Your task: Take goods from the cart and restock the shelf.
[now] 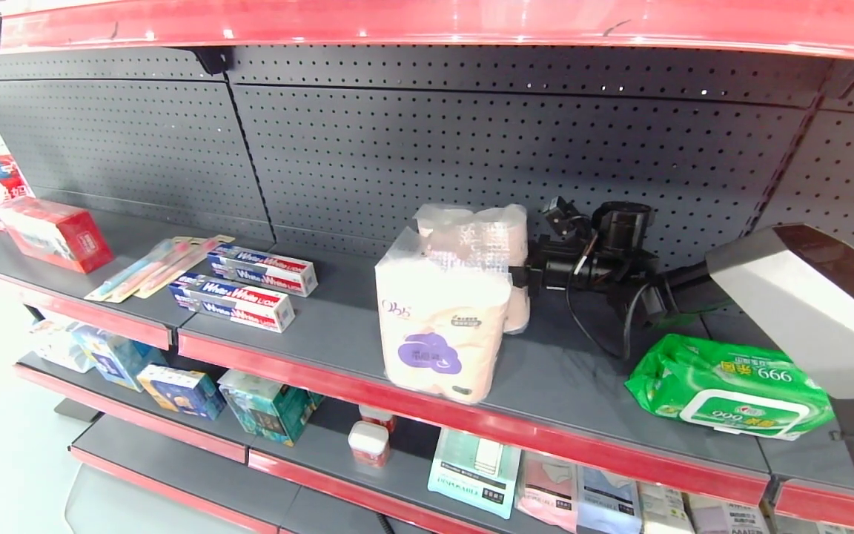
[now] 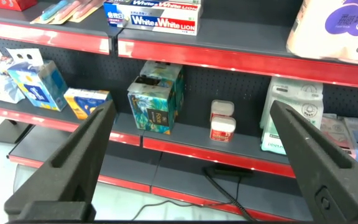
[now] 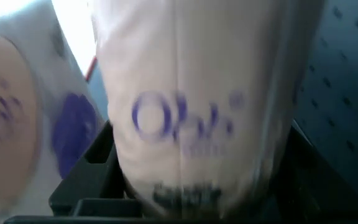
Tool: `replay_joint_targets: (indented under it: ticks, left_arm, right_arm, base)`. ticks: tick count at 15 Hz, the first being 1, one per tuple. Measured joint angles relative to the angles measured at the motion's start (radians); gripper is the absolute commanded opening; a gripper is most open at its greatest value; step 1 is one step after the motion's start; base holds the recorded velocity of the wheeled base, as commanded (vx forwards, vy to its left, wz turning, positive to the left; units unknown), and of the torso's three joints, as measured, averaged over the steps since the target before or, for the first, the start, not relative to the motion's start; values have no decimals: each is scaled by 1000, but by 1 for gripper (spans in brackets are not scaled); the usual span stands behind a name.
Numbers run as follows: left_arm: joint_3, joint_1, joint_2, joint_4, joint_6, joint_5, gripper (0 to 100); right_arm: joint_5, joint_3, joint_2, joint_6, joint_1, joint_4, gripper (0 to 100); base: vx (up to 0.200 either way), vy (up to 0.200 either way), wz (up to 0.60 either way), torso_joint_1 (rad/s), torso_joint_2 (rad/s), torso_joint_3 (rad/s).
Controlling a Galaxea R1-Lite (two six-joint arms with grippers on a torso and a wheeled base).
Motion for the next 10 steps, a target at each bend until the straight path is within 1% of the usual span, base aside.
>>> replay_joint_targets:
  ticks: [4,7,10]
  left_arm:
    - [0,0,0,0,0,0,100]
    - [0,0,0,0,0,0,100]
    - [0,0,0,0,0,0,100]
  right_arm:
    - [58,91,-16,-89,-50,-2,0]
    - [93,110,-25,-115,-64,-4,0]
    - [105,107,-27,-119,-62,-3,0]
  base:
    - [0,0,0,0,0,0]
    - [0,0,0,0,0,0]
    - [0,0,0,0,0,0]
